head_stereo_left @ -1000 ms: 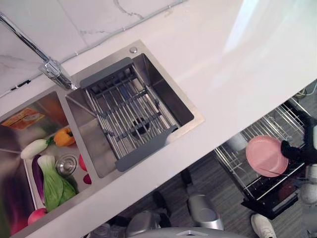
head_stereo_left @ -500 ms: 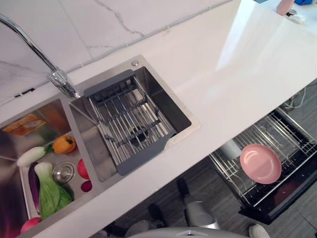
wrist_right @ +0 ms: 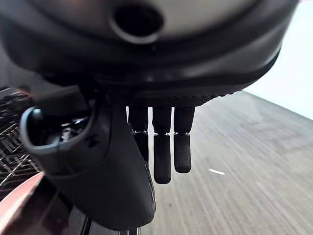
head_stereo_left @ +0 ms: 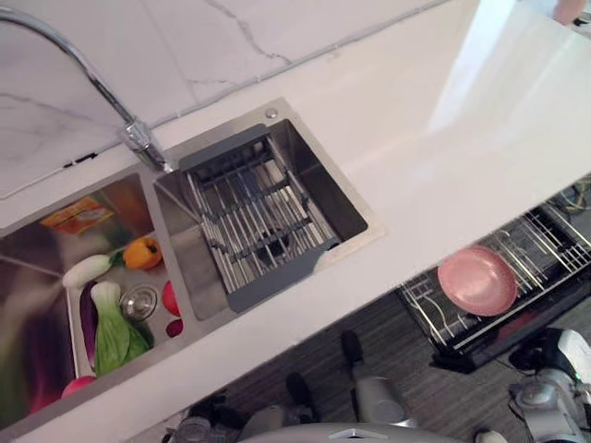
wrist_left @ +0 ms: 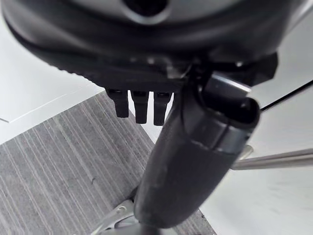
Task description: Place the dishes in the dishwasher.
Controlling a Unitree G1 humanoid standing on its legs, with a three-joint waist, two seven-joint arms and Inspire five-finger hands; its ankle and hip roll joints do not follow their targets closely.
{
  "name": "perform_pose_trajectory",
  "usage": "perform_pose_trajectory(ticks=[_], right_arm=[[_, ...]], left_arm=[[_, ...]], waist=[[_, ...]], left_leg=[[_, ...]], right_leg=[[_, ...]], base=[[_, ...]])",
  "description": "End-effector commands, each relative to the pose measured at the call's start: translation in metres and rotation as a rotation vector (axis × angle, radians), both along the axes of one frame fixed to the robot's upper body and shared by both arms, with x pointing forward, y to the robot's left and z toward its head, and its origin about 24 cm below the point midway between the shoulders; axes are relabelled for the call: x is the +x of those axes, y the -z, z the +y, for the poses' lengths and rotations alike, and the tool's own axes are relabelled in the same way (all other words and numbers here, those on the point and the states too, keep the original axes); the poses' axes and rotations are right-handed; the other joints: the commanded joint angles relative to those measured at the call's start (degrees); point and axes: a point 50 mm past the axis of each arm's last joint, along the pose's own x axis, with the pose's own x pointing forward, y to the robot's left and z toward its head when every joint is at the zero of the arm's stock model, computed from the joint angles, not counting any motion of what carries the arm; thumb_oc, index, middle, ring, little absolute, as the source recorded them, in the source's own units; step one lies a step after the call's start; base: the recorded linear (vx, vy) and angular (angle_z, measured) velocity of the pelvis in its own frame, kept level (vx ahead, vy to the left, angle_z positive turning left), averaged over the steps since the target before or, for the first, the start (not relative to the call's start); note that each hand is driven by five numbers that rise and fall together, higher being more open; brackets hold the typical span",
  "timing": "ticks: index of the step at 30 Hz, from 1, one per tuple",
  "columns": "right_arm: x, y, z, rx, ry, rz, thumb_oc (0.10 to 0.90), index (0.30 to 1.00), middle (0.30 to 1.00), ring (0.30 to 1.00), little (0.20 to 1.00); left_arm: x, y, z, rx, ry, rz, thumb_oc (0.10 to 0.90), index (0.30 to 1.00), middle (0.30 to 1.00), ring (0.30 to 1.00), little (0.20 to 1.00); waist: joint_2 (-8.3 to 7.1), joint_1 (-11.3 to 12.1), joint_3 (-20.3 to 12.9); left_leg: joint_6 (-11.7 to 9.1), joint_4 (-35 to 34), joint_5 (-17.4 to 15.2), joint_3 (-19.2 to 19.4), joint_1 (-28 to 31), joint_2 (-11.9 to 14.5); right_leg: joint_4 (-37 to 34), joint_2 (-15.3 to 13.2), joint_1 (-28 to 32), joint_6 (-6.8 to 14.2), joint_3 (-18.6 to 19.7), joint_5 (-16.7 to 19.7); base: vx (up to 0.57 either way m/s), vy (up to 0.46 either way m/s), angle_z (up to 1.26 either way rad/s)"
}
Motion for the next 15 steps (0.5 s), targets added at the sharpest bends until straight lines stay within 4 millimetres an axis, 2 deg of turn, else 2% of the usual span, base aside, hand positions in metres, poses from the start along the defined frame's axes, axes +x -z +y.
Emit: perform_pose_trajectory(ticks=[1, 2, 4, 5, 6, 8, 10, 11, 12, 14, 15], right_arm=[[0.102, -0.080, 0.045, -0.137, -0.415, -0.360, 0.400, 0.300, 0.300, 0.300, 0.300], [0.110, -0.080, 0.053, -0.109, -0.443, -0.362, 0.400, 0.300, 0.300, 0.300, 0.300], [0.114, -0.081, 0.056, -0.107, -0.456, -0.362, 0.400, 0.300, 0.300, 0.300, 0.300], [0.116, -0.077, 0.059, -0.080, -0.458, -0.354, 0.582, 0.573, 0.573, 0.573, 0.573], [0.114, -0.073, 0.059, -0.068, -0.450, -0.344, 0.800, 0.900, 0.900, 0.900, 0.900], [0.114, -0.073, 0.059, -0.067, -0.450, -0.344, 0.800, 0.900, 0.900, 0.900, 0.900], [0.100, -0.045, 0.053, 0.026, -0.374, -0.266, 0.800, 0.900, 0.900, 0.900, 0.900], [0.100, -0.045, 0.053, 0.027, -0.374, -0.267, 0.800, 0.900, 0.900, 0.900, 0.900], [0.086, -0.022, 0.049, 0.087, -0.318, -0.187, 0.800, 0.900, 0.900, 0.900, 0.900], [0.064, 0.004, 0.044, 0.144, -0.248, -0.082, 0.800, 0.900, 0.900, 0.900, 0.900], [0.064, 0.005, 0.044, 0.145, -0.249, -0.082, 0.800, 0.900, 0.900, 0.900, 0.900]], left_arm=[[0.023, -0.008, 0.010, 0.044, 0.038, -0.060, 0.800, 0.900, 0.900, 0.900, 0.900], [0.026, -0.009, 0.009, 0.041, 0.041, -0.067, 0.800, 0.900, 0.900, 0.900, 0.900], [0.025, -0.008, 0.008, 0.040, 0.042, -0.067, 0.800, 0.900, 0.900, 0.900, 0.900], [0.025, -0.008, 0.007, 0.036, 0.037, -0.064, 0.800, 0.900, 0.900, 0.900, 0.900], [0.024, -0.007, 0.007, 0.037, 0.034, -0.061, 0.800, 0.900, 0.900, 0.900, 0.900], [0.024, -0.007, 0.007, 0.037, 0.034, -0.061, 0.800, 0.900, 0.900, 0.900, 0.900], [0.021, -0.006, 0.007, 0.034, 0.017, -0.047, 0.800, 0.900, 0.900, 0.900, 0.900], [0.020, -0.006, 0.007, 0.034, 0.017, -0.047, 0.800, 0.900, 0.900, 0.900, 0.900], [0.018, -0.005, 0.008, 0.032, 0.014, -0.033, 0.800, 0.900, 0.900, 0.900, 0.900], [0.015, -0.004, 0.009, 0.027, 0.008, -0.017, 0.800, 0.900, 0.900, 0.900, 0.900], [0.015, -0.004, 0.009, 0.027, 0.008, -0.017, 0.800, 0.900, 0.900, 0.900, 0.900]], waist=[[-2.46, 4.8, -0.9], [-2.37, 5.7, -1.2], [-2.37, 6.4, -1.4], [-2.35, 7.0, -1.6], [-2.36, 7.2, -1.6], [-2.36, 7.1, -1.6], [-2.52, 7.7, -1.7], [-2.53, 7.6, -1.7], [-2.58, 7.7, -1.8], [-2.69, 7.7, -1.9], [-2.69, 7.6, -1.9]], left_leg=[[-4.2, 7.4, -5.4, -5.4, -1.2, 2.4], [-4.4, 7.1, -5.0, -6.7, -1.3, 2.4], [-4.5, 7.0, -4.7, -7.2, -1.4, 2.5], [-4.8, 6.7, -4.3, -8.5, -1.5, 2.6], [-4.8, 6.5, -4.1, -9.0, -1.5, 2.6], [-4.8, 6.5, -4.1, -9.1, -1.5, 2.6], [-5.1, 5.9, -3.5, -10.6, -1.7, 2.7], [-5.1, 5.9, -3.5, -10.7, -1.7, 2.7], [-5.1, 5.4, -3.2, -11.5, -1.7, 2.7], [-5.2, 4.9, -2.8, -12.4, -1.6, 2.7], [-5.2, 4.9, -2.8, -12.4, -1.5, 2.7]], right_leg=[[4.6, -7.6, 2.6, 5.3, 0.2, -10.1], [4.0, -7.8, 3.7, 5.1, -1.4, -10.3], [3.9, -7.9, 4.2, 5.0, -2.0, -10.4], [3.5, -8.0, 5.3, 4.8, -3.8, -10.7], [3.4, -8.0, 5.7, 4.7, -4.5, -10.8], [3.4, -8.0, 5.8, 4.7, -4.6, -10.8], [3.2, -8.1, 6.8, 4.5, -6.5, -11.3], [3.2, -8.1, 6.9, 4.5, -6.6, -11.3], [3.2, -8.0, 7.5, 4.4, -7.7, -11.6], [3.2, -8.0, 8.1, 4.3, -8.8, -12.0], [3.1, -8.0, 8.2, 4.3, -8.9, -12.0]], base=[[0.03, -0.068, 0.49], [0.02, -0.048, 0.35], [0.02, -0.054, 0.56], [0.04, -0.069, 0.92], [0.03, -0.051, 0.66], [0.01, -0.017, 0.43], [0.02, -0.035, 0.41], [0.02, -0.030, 0.22], [0.02, -0.019, 0.26], [0.03, -0.017, 0.38], [0.01, -0.010, 0.47]])
